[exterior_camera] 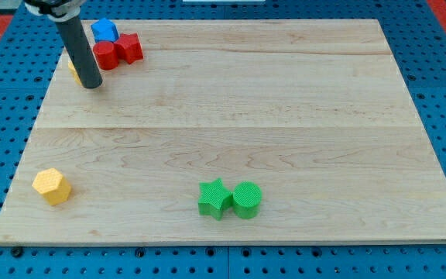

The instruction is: Push the yellow heart left of the red circle

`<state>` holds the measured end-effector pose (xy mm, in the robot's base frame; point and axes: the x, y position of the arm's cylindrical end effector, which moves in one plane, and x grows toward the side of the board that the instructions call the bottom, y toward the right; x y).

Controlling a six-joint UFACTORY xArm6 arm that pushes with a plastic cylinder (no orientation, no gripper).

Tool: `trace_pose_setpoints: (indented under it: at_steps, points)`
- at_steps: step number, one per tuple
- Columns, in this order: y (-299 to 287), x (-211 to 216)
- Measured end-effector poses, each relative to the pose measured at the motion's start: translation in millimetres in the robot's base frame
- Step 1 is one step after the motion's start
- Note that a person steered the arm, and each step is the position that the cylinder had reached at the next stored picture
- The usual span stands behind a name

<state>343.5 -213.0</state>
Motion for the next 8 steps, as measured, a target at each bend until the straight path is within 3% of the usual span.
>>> trace_pose_setpoints:
  at_steps: [1, 4, 5, 8]
  points:
    - [4.6, -19.4]
    - [-35.0, 20.1]
    - [-36.5, -11.2]
    - [-27.0, -23.5]
